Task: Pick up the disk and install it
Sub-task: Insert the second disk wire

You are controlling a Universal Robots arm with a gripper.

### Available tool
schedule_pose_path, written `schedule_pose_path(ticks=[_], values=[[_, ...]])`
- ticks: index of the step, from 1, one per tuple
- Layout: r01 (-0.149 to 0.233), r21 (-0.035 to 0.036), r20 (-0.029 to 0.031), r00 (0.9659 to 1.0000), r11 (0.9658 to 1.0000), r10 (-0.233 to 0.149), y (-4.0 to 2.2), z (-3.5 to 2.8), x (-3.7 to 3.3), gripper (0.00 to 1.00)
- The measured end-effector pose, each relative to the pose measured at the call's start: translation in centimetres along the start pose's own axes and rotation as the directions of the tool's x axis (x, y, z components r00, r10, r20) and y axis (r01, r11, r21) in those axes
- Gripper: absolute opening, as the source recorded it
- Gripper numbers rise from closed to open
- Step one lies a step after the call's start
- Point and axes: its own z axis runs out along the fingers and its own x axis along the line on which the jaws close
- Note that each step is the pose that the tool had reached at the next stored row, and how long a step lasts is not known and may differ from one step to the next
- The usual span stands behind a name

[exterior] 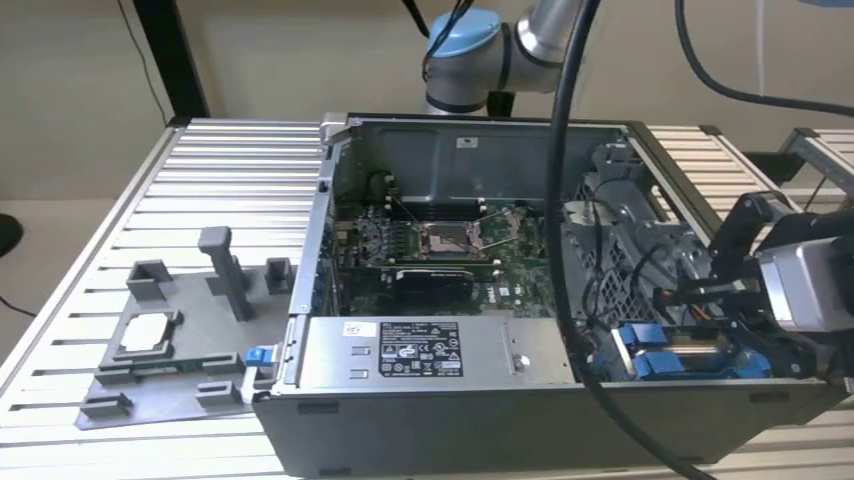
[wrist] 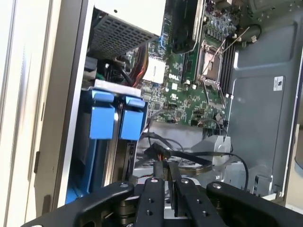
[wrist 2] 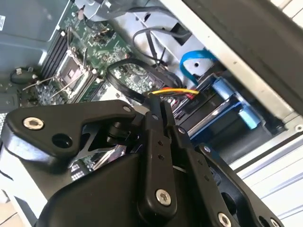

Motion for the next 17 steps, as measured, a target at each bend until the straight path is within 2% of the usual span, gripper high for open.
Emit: schedule_pose_path(ticks=[1,2,4,8,10,12,13,14,17], values=[[0.0,0.0006,-0.0001,1.0,1.0,0.0,0.25,0.02,-0.03,0.0],[-0.001,0.0015,-0.0046,1.0,1.0,0.001,0.39,0.03,-0.05,0.0],[-0.004,0.0019,-0.0299,0.9995,1.0,0.004,0.56,0.04,-0.08,0.0],[-0.01,0.0006,-0.0996,0.995,1.0,0.01,0.85,0.07,-0.1,0.0],[-0.011,0.0005,-0.1355,0.9907,0.9999,0.011,0.91,0.07,-0.11,0.0],[-0.01,0.0032,-0.1735,0.9848,0.9999,0.01,0.91,0.09,-0.15,0.0],[-0.008,0.0062,-0.1889,0.982,1.0,0.009,0.9,0.16,-0.25,0.0],[-0.006,0.009,-0.1988,0.98,0.9999,0.007,0.87,0.29,-0.44,0.0],[0.0,0.0176,-0.2102,0.9776,0.9998,0.004,0.75,0.75,-1.21,0.0]])
